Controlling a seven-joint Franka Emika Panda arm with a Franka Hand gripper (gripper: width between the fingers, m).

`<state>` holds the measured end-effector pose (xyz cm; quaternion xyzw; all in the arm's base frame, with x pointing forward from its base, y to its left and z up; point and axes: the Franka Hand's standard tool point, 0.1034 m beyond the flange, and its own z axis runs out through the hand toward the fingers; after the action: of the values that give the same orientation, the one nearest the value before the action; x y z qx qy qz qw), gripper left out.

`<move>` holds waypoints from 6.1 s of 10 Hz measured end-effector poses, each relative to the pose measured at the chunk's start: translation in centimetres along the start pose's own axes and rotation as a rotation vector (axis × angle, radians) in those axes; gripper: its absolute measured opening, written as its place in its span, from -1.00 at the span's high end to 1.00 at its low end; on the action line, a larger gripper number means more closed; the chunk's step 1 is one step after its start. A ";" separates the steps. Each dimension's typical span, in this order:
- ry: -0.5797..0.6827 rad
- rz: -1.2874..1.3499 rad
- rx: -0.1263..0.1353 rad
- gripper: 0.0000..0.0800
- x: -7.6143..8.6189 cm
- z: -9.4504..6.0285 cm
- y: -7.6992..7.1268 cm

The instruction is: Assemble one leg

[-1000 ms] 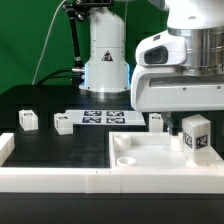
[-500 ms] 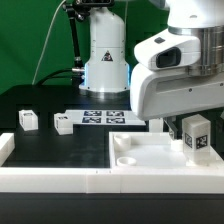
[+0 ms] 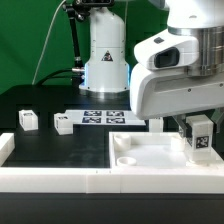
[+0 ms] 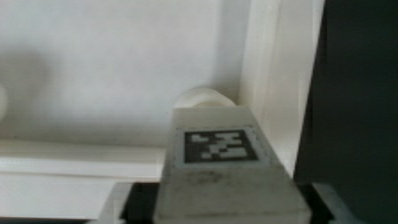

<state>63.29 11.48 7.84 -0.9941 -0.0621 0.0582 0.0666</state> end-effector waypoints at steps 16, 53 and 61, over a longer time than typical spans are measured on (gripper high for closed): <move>0.049 1.432 0.060 -0.22 -0.2 0.3 0.1; 0.049 1.235 0.053 -0.61 -0.4 0.9 0.1; 0.076 0.390 -0.049 -0.62 -0.4 0.8 -0.5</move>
Offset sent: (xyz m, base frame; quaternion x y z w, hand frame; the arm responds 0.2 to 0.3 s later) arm -0.0133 0.0054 -0.0049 0.0256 -0.0003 0.3696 0.9289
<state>62.78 12.06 7.14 -0.9901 0.1328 0.0311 0.0323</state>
